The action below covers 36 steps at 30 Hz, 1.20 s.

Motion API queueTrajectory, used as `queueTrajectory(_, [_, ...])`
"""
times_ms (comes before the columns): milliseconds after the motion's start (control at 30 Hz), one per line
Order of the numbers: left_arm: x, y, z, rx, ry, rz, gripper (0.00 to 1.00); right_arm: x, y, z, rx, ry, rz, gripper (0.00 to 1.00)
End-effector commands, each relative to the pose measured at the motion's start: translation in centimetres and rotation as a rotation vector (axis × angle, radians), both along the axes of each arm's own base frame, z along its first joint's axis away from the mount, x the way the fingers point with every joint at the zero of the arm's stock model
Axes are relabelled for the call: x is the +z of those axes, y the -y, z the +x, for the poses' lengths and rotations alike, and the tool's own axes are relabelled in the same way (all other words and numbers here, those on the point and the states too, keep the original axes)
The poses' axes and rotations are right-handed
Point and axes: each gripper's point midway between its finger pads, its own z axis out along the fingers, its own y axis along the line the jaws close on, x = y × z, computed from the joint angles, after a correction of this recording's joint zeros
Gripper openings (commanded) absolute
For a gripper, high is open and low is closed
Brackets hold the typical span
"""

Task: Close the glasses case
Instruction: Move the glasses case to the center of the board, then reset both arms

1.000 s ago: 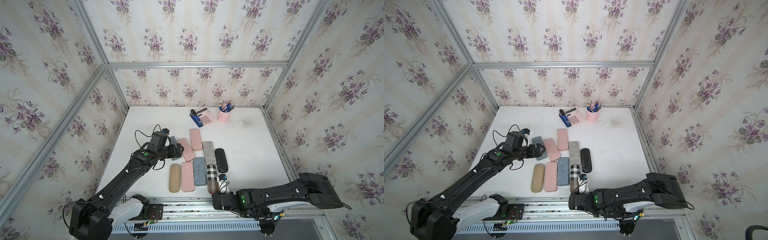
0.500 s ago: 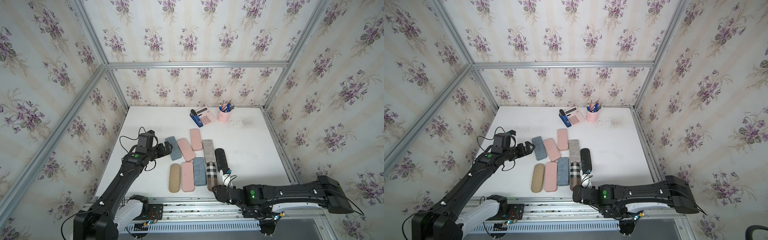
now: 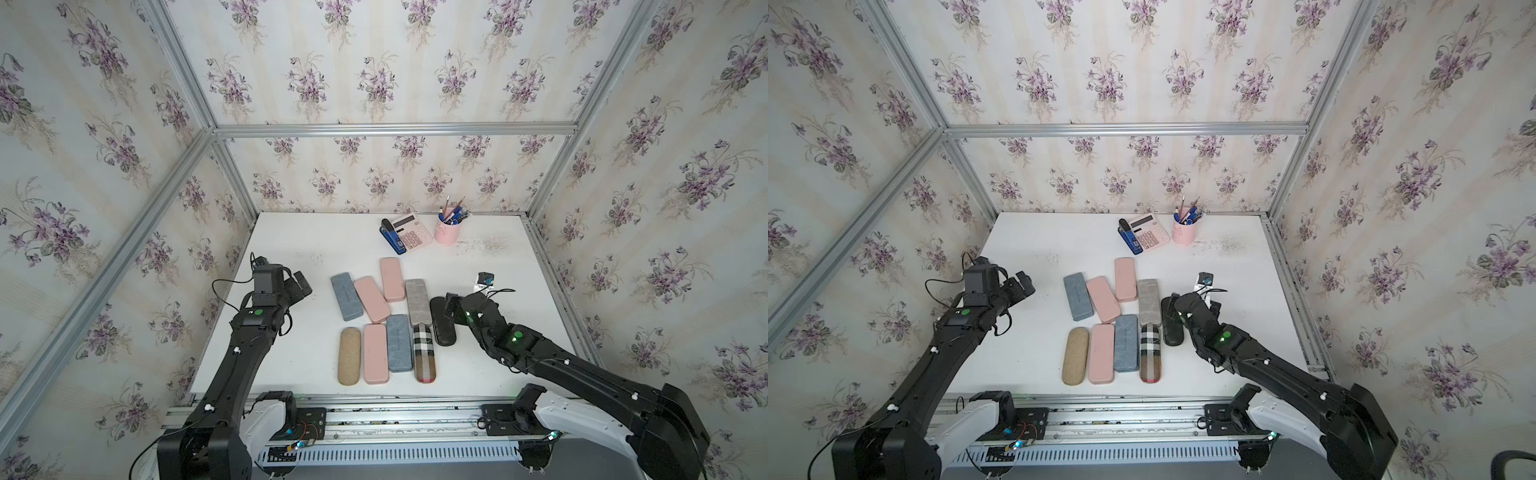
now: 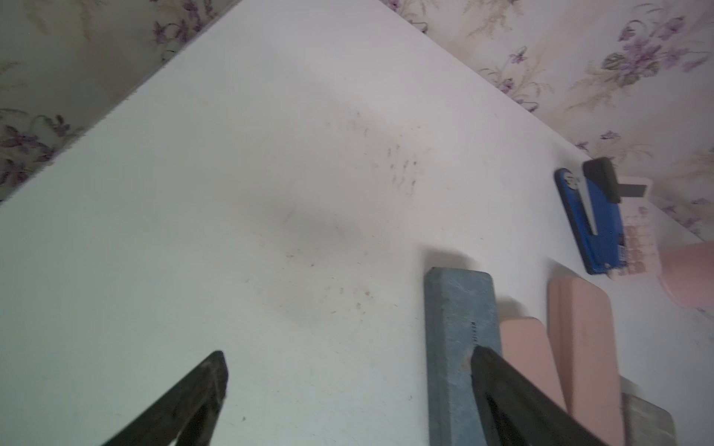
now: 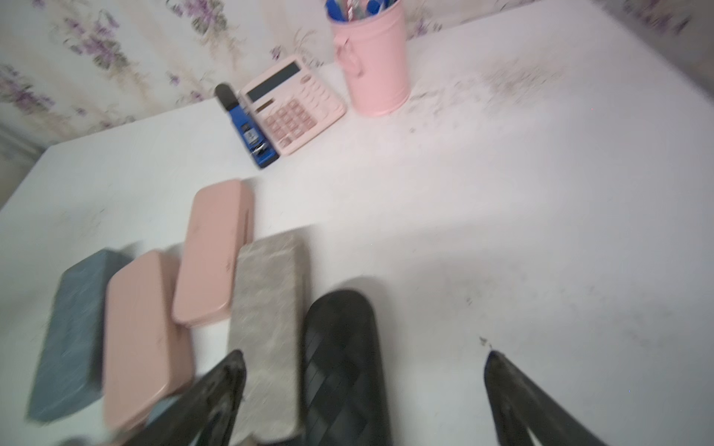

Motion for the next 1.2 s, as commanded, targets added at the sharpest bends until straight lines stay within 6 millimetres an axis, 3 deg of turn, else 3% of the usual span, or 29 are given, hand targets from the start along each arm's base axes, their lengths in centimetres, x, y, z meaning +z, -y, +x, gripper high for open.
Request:
queueTrajectory(0, [0.2, -3.6, 0.1, 0.102, 0.029, 0.157, 1.00, 2.1, 3.2, 2.9, -0.091, 0.146, -0.152, 0.98])
queueTrajectory(167, [-1.7, -3.7, 1.9, 0.065, 0.136, 0.198, 1.00, 0.8, 6.6, 3.9, -0.196, 0.205, -0.276, 1.00])
queueTrajectory(200, [-1.8, -3.6, 2.4, 0.054, 0.155, 0.200, 1.00, 1.0, 8.2, 4.1, -0.247, 0.210, -0.284, 1.00])
queueTrajectory(367, [-3.3, -3.1, 4.9, -0.003, 0.210, 0.215, 1.00, 3.2, 9.6, 3.6, -0.260, 0.391, -0.338, 1.00])
queueTrajectory(567, [-2.9, -2.1, 5.3, -0.074, 0.311, 0.281, 1.00, 1.4, 11.5, 2.0, -0.255, 0.488, -0.362, 1.00])
queueTrajectory(633, [-3.2, -1.2, 5.9, -0.125, 0.329, 0.297, 1.00, 2.5, 12.0, 1.4, -0.267, 0.576, -0.363, 1.00])
queueTrajectory(700, [-3.6, 0.3, 6.8, -0.198, 0.298, 0.325, 1.00, 2.7, 11.7, 2.0, -0.234, 0.614, -0.370, 1.00])
queueTrajectory(833, [-5.6, 2.5, 8.7, -0.322, 0.247, 0.347, 1.00, 1.1, 11.8, 3.9, -0.212, 0.555, -0.385, 1.00])
queueTrajectory(1000, [-5.7, 2.6, 8.7, -0.326, 0.239, 0.349, 1.00, -1.2, 15.3, 6.2, -0.207, 0.471, -0.146, 1.00])
queueTrajectory(1033, [-5.8, 2.6, 8.7, -0.325, 0.228, 0.344, 1.00, -1.2, 14.4, 6.8, -0.151, 0.481, -0.175, 1.00])
queueTrajectory(1067, [-5.8, 2.5, 8.7, -0.325, 0.226, 0.345, 1.00, -2.8, 14.3, 7.6, -0.142, 0.379, -0.171, 1.00])
queueTrajectory(1133, [-5.8, 2.6, 8.7, -0.325, 0.226, 0.344, 1.00, -1.4, 14.3, 7.6, -0.147, 0.454, -0.180, 1.00])
queueTrajectory(1167, [-5.7, 2.6, 8.7, -0.324, 0.232, 0.345, 1.00, -2.2, 14.3, 7.6, -0.142, 0.413, -0.175, 1.00])
